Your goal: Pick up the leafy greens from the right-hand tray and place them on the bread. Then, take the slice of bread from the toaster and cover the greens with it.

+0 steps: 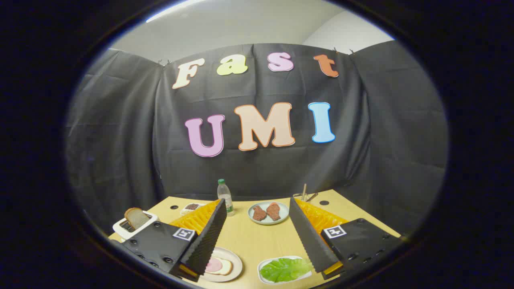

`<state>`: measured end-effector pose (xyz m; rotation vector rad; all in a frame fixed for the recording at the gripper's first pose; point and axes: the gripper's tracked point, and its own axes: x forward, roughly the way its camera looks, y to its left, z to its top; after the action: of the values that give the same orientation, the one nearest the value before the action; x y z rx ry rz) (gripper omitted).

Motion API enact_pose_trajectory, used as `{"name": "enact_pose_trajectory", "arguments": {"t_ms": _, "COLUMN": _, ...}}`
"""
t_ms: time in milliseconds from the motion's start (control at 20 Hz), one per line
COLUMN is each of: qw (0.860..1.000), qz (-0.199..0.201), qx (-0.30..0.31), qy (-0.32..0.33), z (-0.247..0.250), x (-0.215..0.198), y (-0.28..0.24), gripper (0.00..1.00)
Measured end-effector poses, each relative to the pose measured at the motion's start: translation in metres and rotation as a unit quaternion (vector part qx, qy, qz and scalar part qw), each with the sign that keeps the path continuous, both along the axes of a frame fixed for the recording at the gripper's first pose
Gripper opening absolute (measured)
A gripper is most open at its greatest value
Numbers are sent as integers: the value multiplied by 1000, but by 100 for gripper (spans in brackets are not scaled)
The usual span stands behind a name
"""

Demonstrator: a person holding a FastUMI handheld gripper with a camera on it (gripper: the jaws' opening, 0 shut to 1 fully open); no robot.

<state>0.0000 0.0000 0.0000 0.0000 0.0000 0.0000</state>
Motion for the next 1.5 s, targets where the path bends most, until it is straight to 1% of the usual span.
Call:
{"name": "enact_pose_trajectory", "arguments": {"t_ms": 750, "qw": 1000, "qz": -10, "qx": -8, "qy": 4, "z": 0, "x": 8, "y": -7, "gripper": 100}}
{"name": "enact_pose_trajectory", "arguments": {"t_ms": 850, "qw": 1000, "qz": 5, "qx": -3, "qy": 15, "z": -9, "x": 9, "y": -4, "gripper": 100}}
{"name": "enact_pose_trajectory", "arguments": {"t_ms": 1000, "qw": 998, "qz": 32, "qx": -11, "qy": 46, "z": -32, "x": 9, "y": -9, "gripper": 100}}
{"name": "enact_pose_trajectory", "arguments": {"t_ms": 1150, "qw": 993, "qz": 63, "qx": -3, "qy": 100, "z": -68, "x": 10, "y": -18, "gripper": 100}}
{"name": "enact_pose_trajectory", "arguments": {"t_ms": 1250, "qw": 987, "qz": 75, "qx": 1, "qy": 140, "z": -95, "x": 13, "y": -33, "gripper": 100}}
{"name": "enact_pose_trajectory", "arguments": {"t_ms": 1350, "qw": 981, "qz": 78, "qx": -12, "qy": 175, "z": -123, "x": 19, "y": -55, "gripper": 100}}
{"name": "enact_pose_trajectory", "arguments": {"t_ms": 1500, "qw": 965, "qz": 91, "qx": -29, "qy": 243, "z": -179, "x": 24, "y": -82, "gripper": 100}}
